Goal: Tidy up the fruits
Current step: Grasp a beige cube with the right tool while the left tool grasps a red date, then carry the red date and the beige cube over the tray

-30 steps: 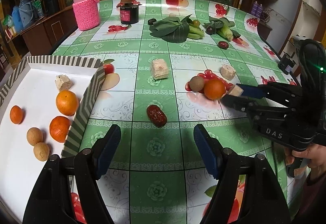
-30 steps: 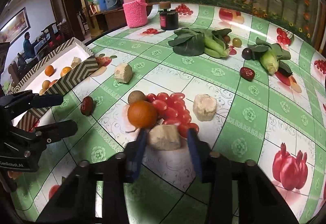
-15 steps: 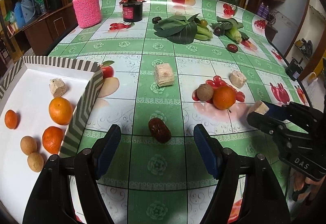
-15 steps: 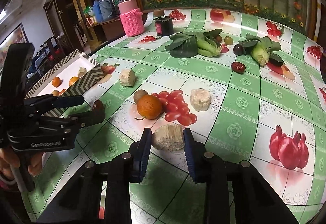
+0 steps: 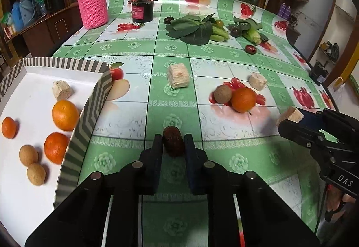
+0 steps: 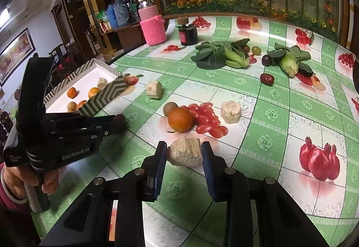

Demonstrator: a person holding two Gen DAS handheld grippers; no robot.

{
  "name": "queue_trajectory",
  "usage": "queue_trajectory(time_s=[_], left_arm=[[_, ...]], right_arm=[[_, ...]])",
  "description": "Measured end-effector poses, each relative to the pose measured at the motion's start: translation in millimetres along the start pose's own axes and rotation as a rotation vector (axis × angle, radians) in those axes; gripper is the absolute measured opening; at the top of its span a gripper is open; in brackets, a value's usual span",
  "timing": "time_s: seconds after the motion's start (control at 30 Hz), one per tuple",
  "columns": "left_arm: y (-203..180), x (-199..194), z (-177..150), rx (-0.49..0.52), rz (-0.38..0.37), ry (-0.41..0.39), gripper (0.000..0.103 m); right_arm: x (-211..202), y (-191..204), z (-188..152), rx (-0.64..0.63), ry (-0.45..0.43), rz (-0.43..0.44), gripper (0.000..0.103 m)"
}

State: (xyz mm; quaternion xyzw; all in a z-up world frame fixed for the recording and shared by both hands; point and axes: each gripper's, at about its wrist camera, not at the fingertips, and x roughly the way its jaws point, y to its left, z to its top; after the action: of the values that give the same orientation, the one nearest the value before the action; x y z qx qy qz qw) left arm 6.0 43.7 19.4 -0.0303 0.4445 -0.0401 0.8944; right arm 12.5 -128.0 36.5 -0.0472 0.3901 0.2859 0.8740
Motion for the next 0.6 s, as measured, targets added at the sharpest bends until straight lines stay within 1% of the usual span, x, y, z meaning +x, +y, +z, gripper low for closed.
queue_trajectory(time_s=[0.3, 0.6], left_arm=[[-2.3, -34.3, -7.7, 0.013, -0.014, -0.052, 0.016], [8.1, -59.7, -14.8, 0.014, 0.016, -0.100, 0.016]], right_arm=[[-19.2, 20.9, -11.2, 0.028, -0.033, 0.014, 0.032], [-20.7, 48.4, -10.9, 0.013, -0.037, 0.034, 0.032]])
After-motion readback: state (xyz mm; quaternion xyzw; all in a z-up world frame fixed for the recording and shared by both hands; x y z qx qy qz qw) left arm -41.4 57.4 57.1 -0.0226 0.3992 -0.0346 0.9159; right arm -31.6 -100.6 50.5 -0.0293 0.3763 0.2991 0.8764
